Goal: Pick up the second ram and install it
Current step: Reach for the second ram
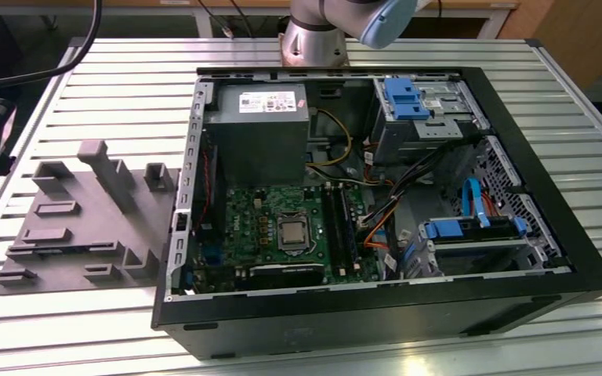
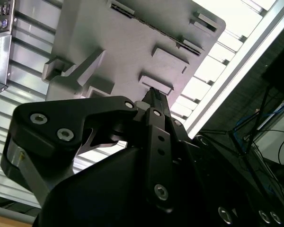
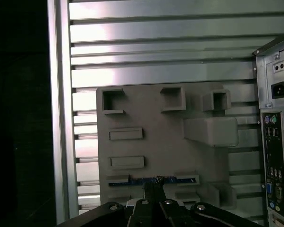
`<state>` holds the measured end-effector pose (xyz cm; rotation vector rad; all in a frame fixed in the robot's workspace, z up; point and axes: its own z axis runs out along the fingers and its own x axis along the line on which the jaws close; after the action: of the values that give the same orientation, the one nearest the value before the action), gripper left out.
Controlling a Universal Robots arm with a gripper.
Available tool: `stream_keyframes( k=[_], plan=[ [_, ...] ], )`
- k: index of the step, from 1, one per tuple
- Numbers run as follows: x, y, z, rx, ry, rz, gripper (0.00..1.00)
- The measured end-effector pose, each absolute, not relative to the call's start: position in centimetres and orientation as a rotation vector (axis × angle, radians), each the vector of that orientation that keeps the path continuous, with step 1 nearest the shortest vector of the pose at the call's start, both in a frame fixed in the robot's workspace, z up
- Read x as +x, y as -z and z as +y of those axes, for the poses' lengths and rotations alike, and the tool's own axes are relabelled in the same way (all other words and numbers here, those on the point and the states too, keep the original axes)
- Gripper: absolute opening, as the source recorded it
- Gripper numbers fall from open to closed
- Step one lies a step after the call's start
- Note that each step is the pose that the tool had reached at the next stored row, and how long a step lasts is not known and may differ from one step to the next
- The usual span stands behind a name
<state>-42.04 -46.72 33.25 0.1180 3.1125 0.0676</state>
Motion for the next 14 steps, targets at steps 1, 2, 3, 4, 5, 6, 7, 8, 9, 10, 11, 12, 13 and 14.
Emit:
stream_keyframes(
  k=[1,2,3,4,5,6,7,8,9,10,11,12,13,14],
  plan=[
    [-42.05,-33.23,-46.72,0.118,-0.068,3.112,0.11],
    [-42.06,-33.21,-46.72,0.118,-0.068,3.113,0.11],
    [-42.07,-33.19,-46.72,0.118,-0.068,3.112,0.11],
    [-42.08,-33.16,-46.72,0.118,-0.068,3.112,0.11],
    [-42.09,-33.14,-46.72,0.118,-0.068,3.112,0.11],
    [-42.09,-33.12,-46.72,0.118,-0.068,3.113,0.11],
    [-42.1,-33.1,-46.72,0.118,-0.068,3.113,0.11],
    [-42.11,-33.08,-46.72,0.118,-0.068,3.113,0.11],
    [-42.12,-33.05,-46.72,0.118,-0.068,3.113,0.11],
    [-42.13,-33.03,-46.72,0.118,-0.068,3.113,0.11],
    [-42.14,-33.01,-46.73,0.118,-0.068,3.113,0.11],
    [-42.14,-32.99,-46.73,0.118,-0.068,3.113,0.11],
    [-42.16,-32.97,-46.73,0.118,-0.068,3.113,0.11],
    [-42.17,-32.95,-46.73,0.118,-0.068,3.112,0.11]
  ],
)
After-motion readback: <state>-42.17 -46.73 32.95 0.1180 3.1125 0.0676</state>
